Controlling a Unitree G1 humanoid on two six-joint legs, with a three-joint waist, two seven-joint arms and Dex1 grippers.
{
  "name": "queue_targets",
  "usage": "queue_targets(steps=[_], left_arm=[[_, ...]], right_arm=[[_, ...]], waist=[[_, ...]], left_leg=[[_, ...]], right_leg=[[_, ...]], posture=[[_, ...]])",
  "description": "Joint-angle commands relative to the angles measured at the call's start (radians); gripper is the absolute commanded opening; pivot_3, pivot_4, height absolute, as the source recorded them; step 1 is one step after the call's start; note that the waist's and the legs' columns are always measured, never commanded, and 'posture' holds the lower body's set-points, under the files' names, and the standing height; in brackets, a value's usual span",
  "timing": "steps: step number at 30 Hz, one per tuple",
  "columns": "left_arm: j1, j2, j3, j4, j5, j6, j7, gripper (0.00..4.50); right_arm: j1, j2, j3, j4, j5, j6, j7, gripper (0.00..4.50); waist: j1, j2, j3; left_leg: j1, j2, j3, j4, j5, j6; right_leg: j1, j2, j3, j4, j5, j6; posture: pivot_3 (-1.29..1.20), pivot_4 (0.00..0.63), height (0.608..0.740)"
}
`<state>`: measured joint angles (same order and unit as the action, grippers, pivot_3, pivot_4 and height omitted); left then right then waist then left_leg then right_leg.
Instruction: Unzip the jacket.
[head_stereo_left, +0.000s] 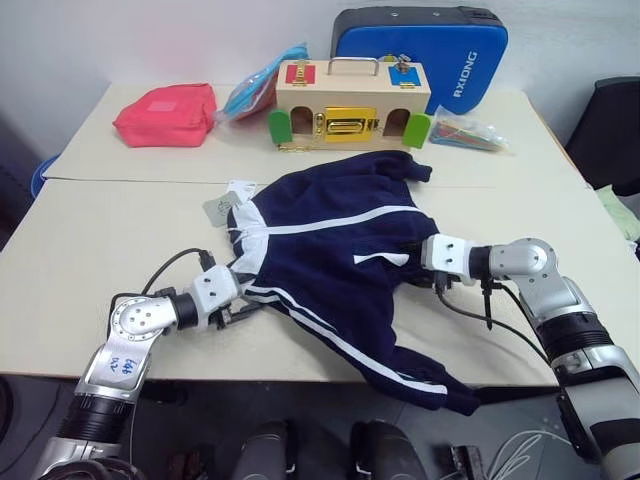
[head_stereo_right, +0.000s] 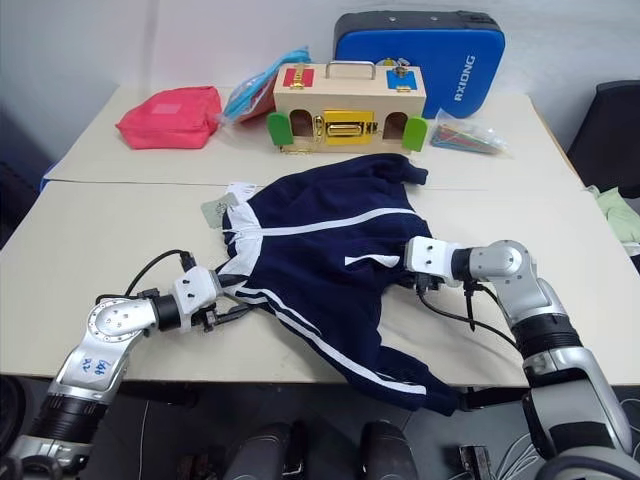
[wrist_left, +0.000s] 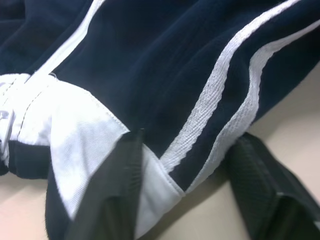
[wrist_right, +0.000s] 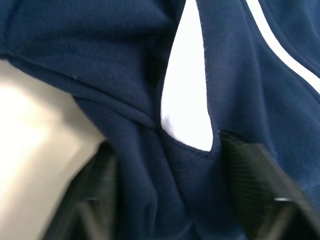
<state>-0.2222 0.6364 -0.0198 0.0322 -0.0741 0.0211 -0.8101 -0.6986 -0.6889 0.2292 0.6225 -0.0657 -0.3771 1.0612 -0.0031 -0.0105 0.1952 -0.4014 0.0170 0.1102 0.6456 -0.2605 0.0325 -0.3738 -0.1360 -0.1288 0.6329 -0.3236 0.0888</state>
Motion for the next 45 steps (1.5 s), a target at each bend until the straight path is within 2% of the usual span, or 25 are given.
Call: queue_targets(steps=[1,5,11,14,17,18,20,21,23,25,29,32,35,37,41,44,45], left_arm=[[0.038,0.027,0.017,0.023,0.024,0.012,0.022,1.29],[0.086,0.051,0.045,0.009,-0.012,0.005,-0.004,0.07],[0.163,0.114,0.103,-0.017,-0.086,-0.022,-0.076,0.03],[0.19,0.144,0.129,-0.013,-0.122,-0.051,-0.112,0.03],[0.227,0.171,0.158,-0.04,-0.191,-0.068,-0.178,0.03],[0.236,0.178,0.165,-0.05,-0.202,-0.061,-0.185,0.03],[0.247,0.184,0.174,-0.062,-0.216,-0.058,-0.187,0.0],[0.252,0.186,0.176,-0.066,-0.218,-0.055,-0.186,0.0],[0.263,0.185,0.177,-0.078,-0.227,-0.05,-0.192,0.0],[0.272,0.185,0.178,-0.089,-0.23,-0.044,-0.194,0.0],[0.285,0.181,0.186,-0.117,-0.252,-0.015,-0.203,1.02],[0.291,0.165,0.195,-0.13,-0.269,-0.01,-0.203,1.97],[0.301,0.157,0.193,-0.136,-0.274,-0.016,-0.212,2.81],[0.307,0.157,0.193,-0.141,-0.277,-0.016,-0.217,3.38],[0.311,0.158,0.197,-0.142,-0.277,-0.014,-0.224,3.38],[0.313,0.16,0.2,-0.146,-0.277,-0.011,-0.228,3.43],[0.314,0.161,0.201,-0.147,-0.277,-0.01,-0.229,3.43]], right_arm=[[0.021,-0.075,-0.027,0.034,-0.023,-0.001,0.008,1.39],[0.119,-0.141,-0.077,-0.082,0.134,-0.018,0.174,0.1],[0.352,-0.248,-0.114,-0.363,0.328,0.12,0.365,0.05],[0.432,-0.285,-0.116,-0.476,0.339,0.244,0.342,0.05],[0.469,-0.25,-0.141,-0.535,0.324,0.3,0.228,0.05],[0.475,-0.237,-0.156,-0.55,0.336,0.339,0.19,0.05],[0.485,-0.218,-0.181,-0.563,0.373,0.35,0.173,0.68],[0.493,-0.217,-0.189,-0.558,0.375,0.326,0.182,0.83],[0.515,-0.206,-0.228,-0.547,0.404,0.235,0.212,1.48],[0.547,-0.193,-0.304,-0.564,0.497,0.191,0.254,2.08],[0.634,-0.244,-0.416,-0.568,0.547,0.189,0.313,3.45],[0.721,-0.274,-0.438,-0.573,0.528,0.198,0.347,4.46],[0.765,-0.275,-0.415,-0.611,0.511,0.219,0.352,4.5],[0.752,-0.258,-0.382,-0.637,0.478,0.251,0.306,4.5],[0.711,-0.236,-0.31,-0.631,0.384,0.267,0.248,4.5],[0.671,-0.215,-0.274,-0.595,0.338,0.254,0.222,3.89],[0.662,-0.218,-0.265,-0.587,0.326,0.259,0.219,3.52]], waist=[[0.0,0.0,0.0],[0.003,0.001,0.0],[-0.001,0.002,0.0],[-0.003,0.002,0.0],[-0.003,0.002,0.0],[-0.002,0.002,0.001],[-0.001,0.002,0.001],[-0.001,0.002,0.001],[0.001,0.003,0.001],[0.002,0.003,0.001],[0.002,0.003,0.001],[0.003,0.003,0.001],[0.003,0.003,0.001],[0.0,0.003,0.001],[0.001,0.004,0.001],[0.002,0.004,0.002],[0.002,0.004,0.002]], left_leg=[[0.0,0.0,0.0,0.0,0.0,0.0],[-0.001,0.0,0.0,-0.001,-0.001,0.0],[-0.001,0.001,0.001,-0.001,-0.004,0.001],[-0.001,0.002,0.002,-0.001,-0.005,0.002],[-0.001,0.003,0.002,0.0,-0.007,0.001],[-0.001,0.003,0.001,0.0,-0.009,-0.004],[-0.001,0.004,0.002,0.0,-0.01,-0.005],[-0.001,0.004,0.002,0.0,-0.01,-0.005],[-0.002,0.004,0.002,0.0,-0.01,-0.005],[-0.002,0.004,0.002,0.0,-0.01,-0.004],[-0.002,0.004,0.003,0.0,-0.008,0.001],[-0.002,0.004,0.003,0.0,-0.011,0.005],[-0.002,0.004,0.003,0.0,-0.011,0.006],[-0.002,0.004,0.003,0.0,-0.011,0.005],[-0.001,0.005,0.003,0.0,-0.014,0.0],[-0.002,0.005,0.003,0.0,-0.014,-0.001],[-0.002,0.005,0.003,0.0,-0.014,-0.001]], right_leg=[[0.0,0.0,0.0,0.0,0.0,0.0],[0.0,0.0,-0.001,-0.002,0.0,0.0],[0.0,0.001,-0.001,-0.005,0.0,0.0],[0.0,0.001,-0.001,-0.006,0.0,0.0],[-0.001,0.001,-0.001,-0.005,0.0,0.0],[-0.001,0.001,-0.001,-0.005,0.0,0.0],[-0.001,0.001,0.0,-0.005,0.0,-0.001],[-0.002,0.002,0.0,-0.006,0.0,-0.001],[-0.002,0.002,0.0,-0.006,0.0,-0.001],[-0.002,0.002,0.0,-0.006,0.0,-0.001],[-0.001,0.003,0.0,-0.006,0.0,-0.001],[-0.001,0.003,0.0,-0.006,0.0,-0.001],[-0.001,0.003,0.0,-0.006,0.0,-0.001],[-0.001,0.003,0.0,-0.006,0.0,-0.001],[-0.002,0.003,0.001,-0.006,0.0,-0.001],[-0.002,0.003,0.001,-0.006,0.0,-0.001],[-0.002,0.003,0.001,-0.007,0.0,-0.001]], posture=[[0.0,0.15,0.74],[0.0,0.15,0.74],[0.0,0.15,0.74],[0.0,0.15,0.74],[0.0,0.15,0.74],[0.0,0.15,0.74],[0.0,0.15,0.74],[0.0,0.15,0.74],[0.0,0.15,0.74],[0.0,0.15,0.74],[0.0,0.15,0.74],[0.0,0.15,0.74],[0.0,0.15,0.74],[0.0,0.15,0.74],[0.0,0.15,0.74],[0.0,0.15,0.74],[0.0,0.15,0.74]])
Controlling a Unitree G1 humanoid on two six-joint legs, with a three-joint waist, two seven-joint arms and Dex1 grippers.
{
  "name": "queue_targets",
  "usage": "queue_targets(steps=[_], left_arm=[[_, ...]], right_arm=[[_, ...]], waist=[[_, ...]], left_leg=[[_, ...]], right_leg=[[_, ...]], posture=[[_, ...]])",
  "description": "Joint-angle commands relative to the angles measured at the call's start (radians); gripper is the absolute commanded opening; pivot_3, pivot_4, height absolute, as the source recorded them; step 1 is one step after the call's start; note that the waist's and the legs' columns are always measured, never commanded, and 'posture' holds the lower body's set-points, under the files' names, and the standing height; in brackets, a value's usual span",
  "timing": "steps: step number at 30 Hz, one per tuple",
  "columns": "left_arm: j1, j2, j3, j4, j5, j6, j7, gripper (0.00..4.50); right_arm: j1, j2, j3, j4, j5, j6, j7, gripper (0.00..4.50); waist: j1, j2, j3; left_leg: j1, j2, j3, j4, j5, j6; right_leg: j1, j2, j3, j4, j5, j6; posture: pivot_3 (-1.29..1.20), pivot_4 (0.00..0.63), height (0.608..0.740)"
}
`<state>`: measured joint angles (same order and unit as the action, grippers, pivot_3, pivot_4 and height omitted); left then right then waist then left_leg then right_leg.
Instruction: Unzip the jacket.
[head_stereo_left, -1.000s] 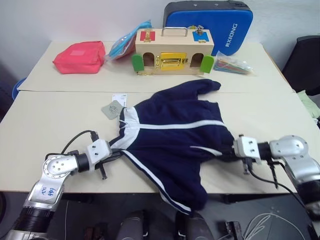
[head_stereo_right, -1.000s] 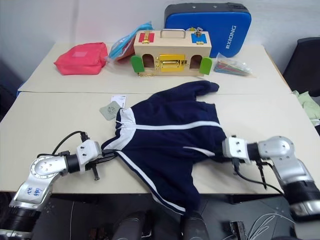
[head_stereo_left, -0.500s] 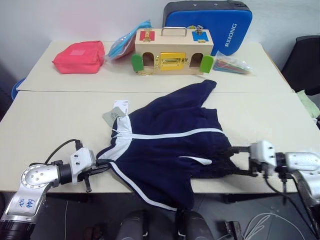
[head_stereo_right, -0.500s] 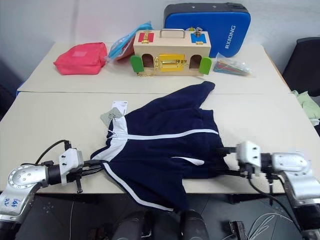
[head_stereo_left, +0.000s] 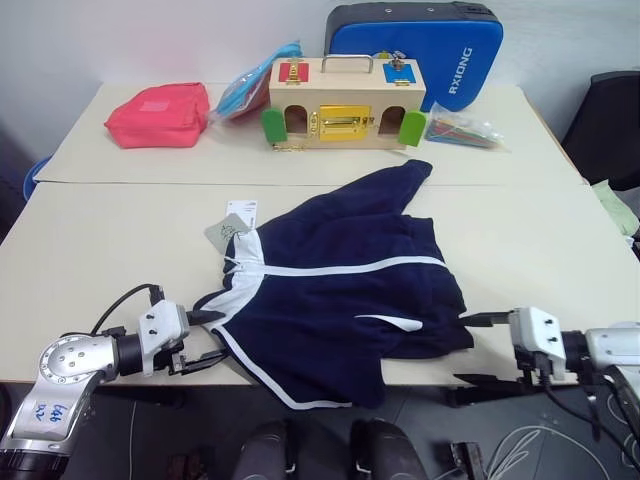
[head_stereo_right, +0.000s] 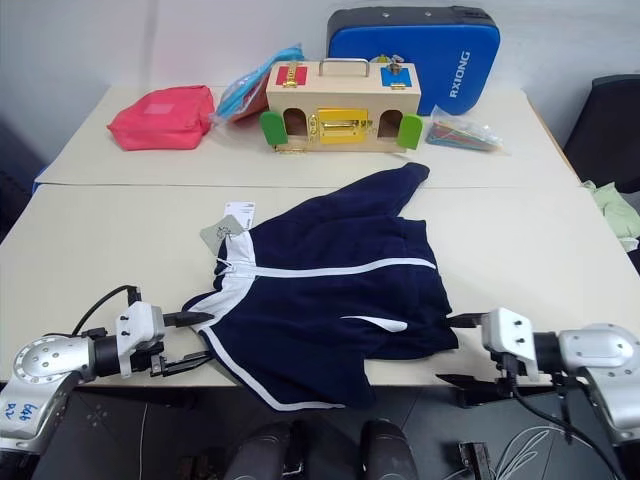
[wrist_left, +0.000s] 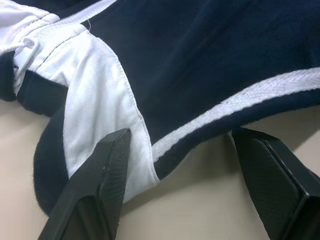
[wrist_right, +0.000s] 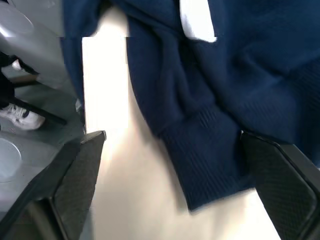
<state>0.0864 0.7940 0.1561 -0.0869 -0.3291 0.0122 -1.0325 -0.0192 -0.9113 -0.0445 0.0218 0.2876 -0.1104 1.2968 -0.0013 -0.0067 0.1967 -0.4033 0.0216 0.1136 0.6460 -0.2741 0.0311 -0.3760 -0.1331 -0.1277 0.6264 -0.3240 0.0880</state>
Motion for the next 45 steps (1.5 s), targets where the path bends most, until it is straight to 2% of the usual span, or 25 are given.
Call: queue_targets(steps=[1,5,6,9,10,11,14,17,20,22,25,28,30,32,35,36,40,43,45], left_arm=[[0.009,0.004,0.026,-0.033,-0.023,0.002,-0.008,3.43],[0.032,0.006,0.036,-0.05,-0.03,0.01,-0.014,3.43],[0.042,0.006,0.04,-0.056,-0.036,0.015,-0.019,3.43],[0.063,0.005,0.05,-0.073,-0.055,0.033,-0.024,3.43],[0.07,0.004,0.053,-0.079,-0.059,0.035,-0.025,3.6],[0.076,0.002,0.057,-0.086,-0.064,0.04,-0.026,3.79],[0.102,0.0,0.076,-0.112,-0.092,0.063,-0.029,4.48],[0.136,0.01,0.103,-0.146,-0.144,0.123,-0.039,4.48],[0.174,0.019,0.168,-0.195,-0.241,0.219,-0.043,4.5],[0.199,0.03,0.212,-0.219,-0.289,0.274,-0.05,4.5],[0.257,0.047,0.315,-0.229,-0.363,0.357,-0.067,4.5],[0.265,0.031,0.386,-0.204,-0.379,0.364,-0.048,4.5],[0.248,0.014,0.402,-0.185,-0.367,0.351,-0.026,4.5],[0.223,0.004,0.394,-0.156,-0.325,0.322,-0.003,4.5],[0.098,-0.028,0.384,-0.058,-0.269,0.324,0.139,4.5],[0.047,-0.041,0.39,-0.031,-0.289,0.364,0.186,4.5],[-0.165,-0.059,0.396,0.026,-0.472,0.709,0.373,4.5],[-0.293,-0.044,0.381,0.092,-0.504,0.878,0.461,4.5],[-0.391,-0.042,0.369,0.171,-0.476,0.926,0.525,4.5]], right_arm=[[-0.02,-0.004,0.017,0.018,-0.035,-0.003,-0.007,3.22],[0.008,-0.05,0.01,0.018,-0.016,0.005,0.073,1.8],[0.039,-0.072,-0.008,-0.007,0.027,0.022,0.12,1.57],[0.106,-0.116,-0.053,-0.056,0.12,0.058,0.202,0.52],[0.12,-0.125,-0.062,-0.06,0.131,0.057,0.216,0.17],[0.132,-0.132,-0.072,-0.062,0.141,0.059,0.227,0.0],[0.14,-0.127,-0.09,-0.05,0.123,0.027,0.214,0.0],[0.124,-0.099,-0.091,-0.032,0.128,0.04,0.181,0.0],[0.113,-0.092,-0.112,0.007,0.167,0.073,0.19,0.58],[0.116,-0.099,-0.146,0.023,0.197,0.106,0.195,1.25],[0.09,-0.13,-0.243,0.022,0.29,0.25,0.168,2.22],[-0.01,-0.107,-0.295,0.009,0.341,0.312,0.1,3.28],[-0.089,-0.083,-0.283,-0.02,0.365,0.351,0.064,4.0],[-0.151,-0.053,-0.246,-0.064,0.373,0.375,0.046,4.48],[-0.227,0.02,-0.158,-0.159,0.356,0.361,0.033,4.48],[-0.246,0.045,-0.135,-0.184,0.35,0.356,0.025,4.48],[-0.298,0.131,-0.077,-0.235,0.335,0.337,-0.012,4.48],[-0.298,0.152,-0.067,-0.237,0.323,0.33,-0.021,4.48],[-0.29,0.157,-0.067,-0.234,0.317,0.32,-0.028,4.48]], waist=[[0.001,0.0,0.0],[0.002,0.0,0.0],[0.003,0.0,0.0],[0.008,0.0,0.0],[0.007,0.0,0.0],[0.006,0.0,0.0],[0.0,0.0,0.0],[-0.001,0.0,0.0],[0.001,0.0,0.0],[0.002,0.0,0.001],[0.002,0.001,0.001],[-0.001,0.002,0.002],[-0.004,0.003,0.002],[-0.002,0.003,0.002],[0.002,0.003,0.002],[0.005,0.003,0.002],[0.013,0.002,0.003],[0.014,0.0,0.002],[0.014,0.0,0.002]], left_leg=[[0.0,0.0,0.0,0.0,0.0,0.0],[0.0,0.0,0.0,0.001,0.001,-0.001],[0.0,0.0,0.0,0.001,0.0,0.0],[0.0,0.0,0.0,0.0,0.001,0.005],[0.0,0.0,0.0,0.0,0.001,0.006],[0.0,0.0,0.0,0.001,0.001,0.007],[0.0,0.0,0.0,0.001,-0.002,0.004],[0.0,0.001,0.0,0.001,-0.002,0.002],[0.0,0.001,0.0,0.001,-0.002,0.001],[0.0,0.001,0.0,0.001,-0.001,0.001],[0.0,0.001,0.0,0.002,-0.002,0.002],[0.0,0.001,-0.001,0.002,-0.002,0.002],[0.0,0.002,0.0,0.002,-0.002,0.002],[0.0,0.002,0.0,0.001,-0.003,0.001],[0.0,0.004,0.0,0.0,-0.003,-0.001],[-0.001,0.005,-0.001,0.0,-0.003,-0.001],[-0.002,0.004,-0.001,0.002,0.001,0.003],[-0.002,0.002,-0.001,0.003,0.003,0.002],[-0.002,0.001,0.0,0.003,0.003,0.002]], right_leg=[[0.0,0.0,0.0,0.0,0.0,0.0],[0.001,0.0,0.0,0.0,0.0,0.0],[0.001,0.0,0.0,0.0,0.0,0.0],[0.001,0.0,0.0,-0.001,0.0,0.0],[0.001,0.0,-0.001,-0.002,0.0,0.0],[0.001,0.0,0.0,-0.002,0.0,0.0],[0.002,0.0,0.0,-0.001,0.0,0.0],[0.001,0.0,0.0,0.0,0.0,0.0],[0.001,0.001,0.0,-0.001,0.0,0.0],[0.001,0.001,0.0,-0.001,0.0,0.0],[0.001,0.001,0.001,-0.001,0.0,0.0],[0.001,0.001,0.001,-0.001,0.0,-0.001],[0.0,0.001,0.001,-0.001,0.0,-0.002],[0.0,0.001,0.001,0.0,-0.001,-0.003],[-0.001,0.003,0.0,0.0,-0.002,-0.005],[-0.001,0.004,-0.001,0.0,-0.002,-0.005],[-0.001,0.003,-0.001,0.001,-0.001,-0.004],[0.0,0.002,0.0,0.001,0.0,-0.002],[0.0,0.002,0.0,0.001,0.0,-0.001]], posture=[[0.0,0.15,0.74],[0.0,0.15,0.74],[0.0,0.15,0.74],[0.0,0.15,0.74],[0.0,0.15,0.74],[0.0,0.15,0.74],[0.0,0.15,0.74],[0.0,0.15,0.74],[0.0,0.15,0.74],[0.0,0.15,0.74],[0.0,0.15,0.74],[0.0,0.15,0.74],[0.0,0.15,0.74],[0.0,0.15,0.74],[0.0,0.15,0.74],[0.0,0.15,0.74],[0.0,0.15,0.74],[0.0,0.15,0.74],[0.0,0.15,0.74]])
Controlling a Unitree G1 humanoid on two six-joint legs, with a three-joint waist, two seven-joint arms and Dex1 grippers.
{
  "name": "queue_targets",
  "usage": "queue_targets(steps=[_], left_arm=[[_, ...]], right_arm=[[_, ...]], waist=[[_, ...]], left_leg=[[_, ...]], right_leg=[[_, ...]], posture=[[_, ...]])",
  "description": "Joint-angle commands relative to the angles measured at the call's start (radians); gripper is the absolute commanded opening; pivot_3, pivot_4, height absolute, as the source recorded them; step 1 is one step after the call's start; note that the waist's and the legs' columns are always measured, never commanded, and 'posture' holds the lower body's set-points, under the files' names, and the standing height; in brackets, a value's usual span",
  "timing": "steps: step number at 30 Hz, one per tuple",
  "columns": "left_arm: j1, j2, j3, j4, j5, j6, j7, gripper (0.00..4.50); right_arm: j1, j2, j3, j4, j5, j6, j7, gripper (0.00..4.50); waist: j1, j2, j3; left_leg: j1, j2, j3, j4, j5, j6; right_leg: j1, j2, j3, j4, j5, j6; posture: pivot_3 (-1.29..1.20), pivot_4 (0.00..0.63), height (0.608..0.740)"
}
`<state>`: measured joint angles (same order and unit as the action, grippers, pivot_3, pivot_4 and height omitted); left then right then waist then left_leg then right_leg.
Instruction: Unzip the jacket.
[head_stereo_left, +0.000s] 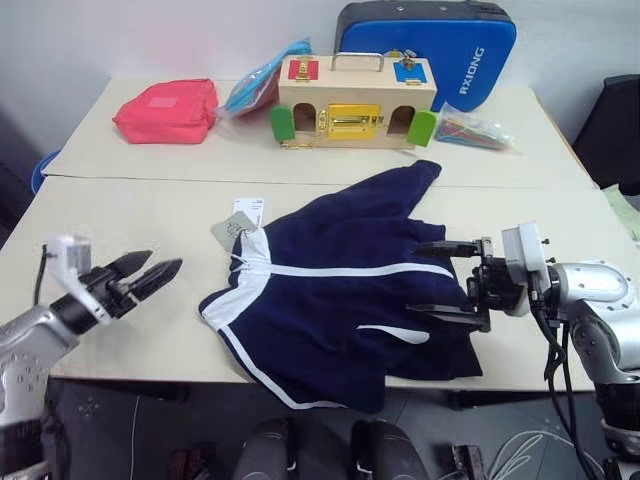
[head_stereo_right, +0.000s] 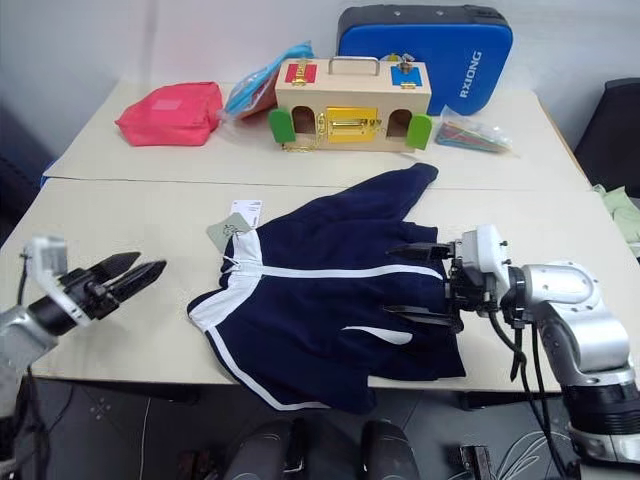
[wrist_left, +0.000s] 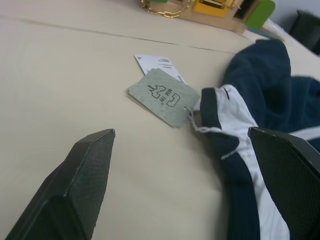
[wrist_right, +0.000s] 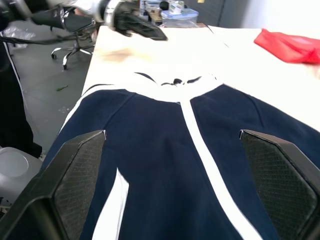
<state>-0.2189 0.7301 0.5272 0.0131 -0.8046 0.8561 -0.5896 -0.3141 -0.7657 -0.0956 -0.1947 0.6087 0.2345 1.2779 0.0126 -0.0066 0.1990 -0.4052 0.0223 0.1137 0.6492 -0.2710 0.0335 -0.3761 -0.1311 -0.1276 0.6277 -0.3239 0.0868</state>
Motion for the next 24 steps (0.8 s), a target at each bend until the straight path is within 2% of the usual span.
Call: queue_targets(steps=[1,5,9,15,20,24], left_arm=[[-0.131,0.029,-0.024,0.116,0.035,0.083,0.104,4.5],[-0.289,0.044,-0.147,0.299,0.179,0.044,0.139,4.5],[-0.47,-0.008,-0.231,0.529,0.249,-0.005,0.08,4.5],[-0.643,-0.074,-0.274,0.829,0.304,-0.013,-0.016,4.5],[-0.719,-0.125,-0.269,0.979,0.334,-0.02,-0.062,4.5],[-0.751,-0.188,-0.264,1.047,0.345,-0.006,-0.09,3.58]], right_arm=[[0.011,0.013,-0.017,-0.016,-0.006,-0.029,-0.01,4.48],[0.023,0.021,-0.018,-0.019,-0.01,-0.033,-0.018,4.48],[0.022,0.035,-0.016,-0.027,-0.012,-0.032,-0.039,4.48],[0.033,0.034,-0.034,-0.036,-0.016,-0.038,-0.067,4.48],[0.073,0.049,-0.063,-0.053,-0.017,-0.066,-0.107,4.48],[0.163,0.109,-0.13,-0.065,0.037,-0.021,-0.214,4.5]], waist=[[0.001,0.0,0.0],[0.001,-0.001,0.0],[0.0,-0.002,0.0],[0.001,-0.003,0.0],[0.012,-0.004,0.0],[0.023,-0.005,-0.001]], left_leg=[[0.0,0.0,0.0,0.0,0.0,0.0],[0.0,0.0,0.001,-0.001,0.001,-0.001],[0.0,-0.001,0.003,-0.001,0.001,-0.001],[0.001,-0.001,0.005,0.0,0.002,-0.001],[0.001,-0.002,0.005,0.001,0.003,0.001],[0.001,-0.006,0.003,0.001,0.004,0.003]], right_leg=[[0.0,0.0,0.0,0.0,0.0,0.0],[-0.001,0.001,0.0,0.001,0.0,0.0],[-0.001,0.002,0.0,0.001,0.0,0.0],[-0.001,0.002,-0.003,0.002,0.0,0.0],[-0.001,0.001,-0.004,0.003,0.0,0.001],[0.0,0.0,-0.003,0.004,0.001,0.003]], posture=[[0.0,0.15,0.74],[0.0,0.15,0.74],[0.0,0.15,0.74],[0.0,0.15,0.74],[0.0,0.15,0.74],[0.0,0.15,0.74]])
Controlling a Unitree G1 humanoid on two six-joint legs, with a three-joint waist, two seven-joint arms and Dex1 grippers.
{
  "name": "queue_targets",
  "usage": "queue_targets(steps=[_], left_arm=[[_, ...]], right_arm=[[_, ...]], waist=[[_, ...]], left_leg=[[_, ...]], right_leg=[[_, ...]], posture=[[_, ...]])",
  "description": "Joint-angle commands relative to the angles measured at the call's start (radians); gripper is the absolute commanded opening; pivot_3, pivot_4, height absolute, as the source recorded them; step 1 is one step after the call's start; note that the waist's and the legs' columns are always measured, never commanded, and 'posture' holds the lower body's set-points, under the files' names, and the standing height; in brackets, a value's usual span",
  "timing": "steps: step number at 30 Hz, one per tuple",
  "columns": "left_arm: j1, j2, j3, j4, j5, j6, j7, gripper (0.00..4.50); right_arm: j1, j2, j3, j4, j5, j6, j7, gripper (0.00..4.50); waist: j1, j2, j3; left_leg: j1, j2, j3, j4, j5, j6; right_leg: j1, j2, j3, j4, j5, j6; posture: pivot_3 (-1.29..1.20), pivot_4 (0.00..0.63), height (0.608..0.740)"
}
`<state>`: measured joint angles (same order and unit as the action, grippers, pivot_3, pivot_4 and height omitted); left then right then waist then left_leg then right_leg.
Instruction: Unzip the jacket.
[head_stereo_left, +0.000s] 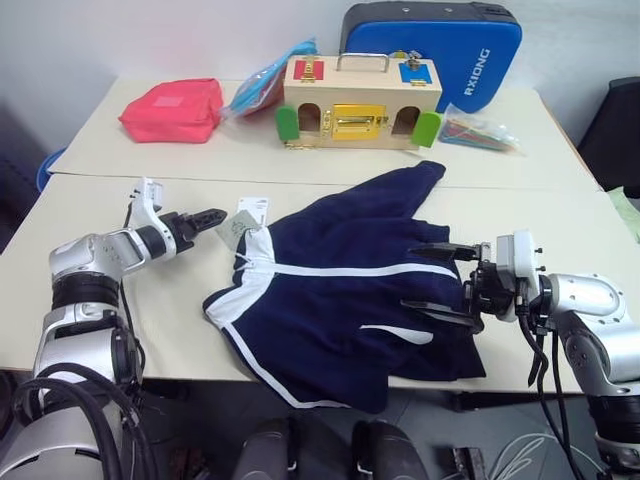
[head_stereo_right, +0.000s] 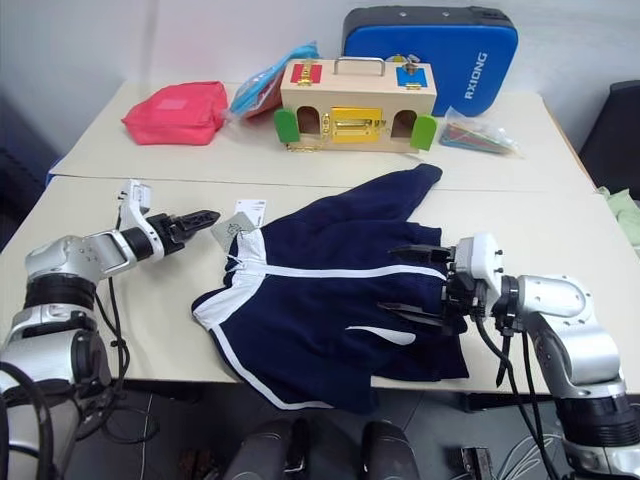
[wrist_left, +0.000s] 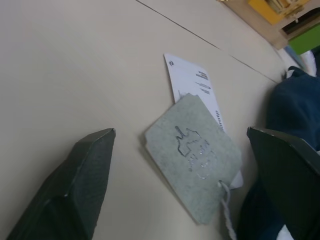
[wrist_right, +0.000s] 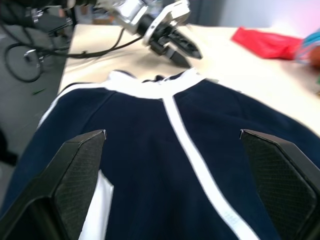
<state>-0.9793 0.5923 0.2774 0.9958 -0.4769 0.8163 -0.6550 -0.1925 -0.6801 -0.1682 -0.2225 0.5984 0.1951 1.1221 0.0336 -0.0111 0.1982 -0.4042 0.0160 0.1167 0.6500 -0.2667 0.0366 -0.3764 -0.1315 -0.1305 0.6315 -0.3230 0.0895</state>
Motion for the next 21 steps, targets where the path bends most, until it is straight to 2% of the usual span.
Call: queue_targets(steps=[1,3,11,12,17,21], left_arm=[[0.007,-0.061,-0.015,0.073,0.024,0.032,-0.027,3.27],[0.002,-0.08,-0.016,0.087,0.032,0.039,-0.033,2.55],[0.003,-0.138,0.02,0.127,0.031,0.008,-0.018,0.19],[0.004,-0.14,0.036,0.132,0.025,0.0,-0.004,0.05],[0.031,-0.142,0.225,0.101,-0.085,-0.099,0.083,0.05],[0.12,-0.142,0.345,-0.092,-0.187,-0.161,0.062,0.05]], right_arm=[[0.061,0.033,-0.063,-0.046,0.054,0.022,-0.067,4.5],[0.093,0.049,-0.064,-0.064,0.052,0.019,-0.089,4.5],[0.147,0.097,-0.064,-0.107,0.02,-0.008,-0.173,4.5],[0.151,0.098,-0.065,-0.109,0.018,-0.01,-0.178,4.5],[0.176,0.094,-0.068,-0.115,0.0,-0.037,-0.189,4.5],[0.195,0.1,-0.073,-0.119,-0.008,-0.056,-0.203,4.5]], waist=[[0.003,0.0,0.0],[0.003,0.0,0.0],[0.004,0.001,-0.001],[0.005,0.003,-0.002],[0.0,0.004,-0.003],[-0.019,0.004,-0.003]], left_leg=[[0.0,-0.001,0.0,0.0,0.0,0.001],[0.0,-0.002,0.001,0.0,0.0,0.002],[0.0,-0.002,0.001,0.0,0.0,0.003],[0.0,-0.002,0.001,0.0,0.0,0.003],[0.001,-0.002,0.001,0.0,0.0,0.004],[0.002,-0.001,0.001,-0.001,0.0,0.003]], right_leg=[[0.0,-0.001,0.001,0.0,0.001,0.001],[0.001,-0.001,0.001,-0.001,0.002,0.003],[0.001,-0.002,0.003,-0.002,0.003,0.006],[0.001,-0.002,0.003,-0.002,0.003,0.006],[0.001,-0.005,0.008,-0.002,0.003,0.006],[0.0,-0.004,0.009,-0.002,0.003,0.006]], posture=[[0.0,0.15,0.74],[0.0,0.15,0.74],[0.0,0.15,0.74],[0.0,0.15,0.74],[0.0,0.15,0.74],[0.0,0.15,0.74]])
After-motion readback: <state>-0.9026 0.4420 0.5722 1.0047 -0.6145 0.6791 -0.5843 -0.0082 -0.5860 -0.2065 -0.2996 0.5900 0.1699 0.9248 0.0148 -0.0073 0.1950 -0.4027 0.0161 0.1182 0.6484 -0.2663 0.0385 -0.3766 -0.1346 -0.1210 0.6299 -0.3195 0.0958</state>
